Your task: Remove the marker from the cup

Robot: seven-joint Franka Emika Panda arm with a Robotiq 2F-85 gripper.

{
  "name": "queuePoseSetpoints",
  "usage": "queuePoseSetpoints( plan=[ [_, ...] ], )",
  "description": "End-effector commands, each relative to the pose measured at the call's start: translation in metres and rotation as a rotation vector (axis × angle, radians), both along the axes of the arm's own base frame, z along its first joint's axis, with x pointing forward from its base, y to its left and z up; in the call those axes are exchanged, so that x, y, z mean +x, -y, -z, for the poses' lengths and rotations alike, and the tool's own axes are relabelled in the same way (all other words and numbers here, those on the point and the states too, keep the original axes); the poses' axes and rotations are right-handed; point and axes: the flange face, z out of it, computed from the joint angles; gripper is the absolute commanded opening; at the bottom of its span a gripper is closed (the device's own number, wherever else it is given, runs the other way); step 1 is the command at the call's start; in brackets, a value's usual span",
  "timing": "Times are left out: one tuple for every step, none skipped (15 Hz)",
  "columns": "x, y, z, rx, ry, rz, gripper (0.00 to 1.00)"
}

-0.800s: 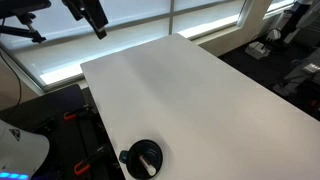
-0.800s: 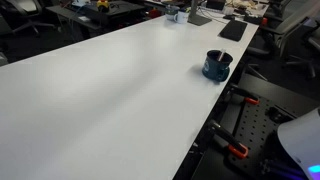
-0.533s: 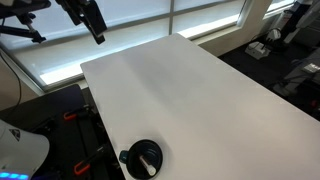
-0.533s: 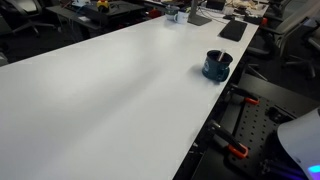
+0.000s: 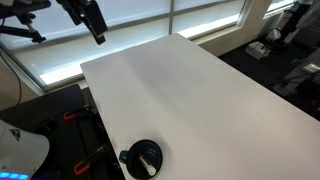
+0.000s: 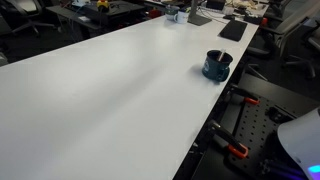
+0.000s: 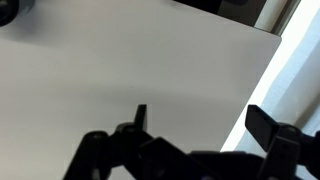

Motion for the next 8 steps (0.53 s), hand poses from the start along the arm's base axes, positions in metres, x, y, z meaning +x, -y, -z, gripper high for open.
queuePoseSetpoints(
  plan=[
    [0.0, 0.0, -0.001, 0.0, -0.001, 0.0, 1.0],
    [0.0, 0.0, -0.001, 0.0, -0.001, 0.0, 1.0],
    [0.0, 0.0, -0.001, 0.0, -0.001, 0.0, 1.0],
    [0.0, 0.0, -0.001, 0.0, -0.001, 0.0, 1.0],
    [0.005, 0.0, 0.0, -0.003, 0.008, 0.04, 1.0],
    [0.011, 0.001, -0.001, -0.007, 0.014, 0.074, 1.0],
    [0.018, 0.005, -0.002, -0.014, 0.038, 0.126, 1.0],
    [0.025, 0.01, -0.003, -0.021, 0.048, 0.178, 1.0]
  ],
)
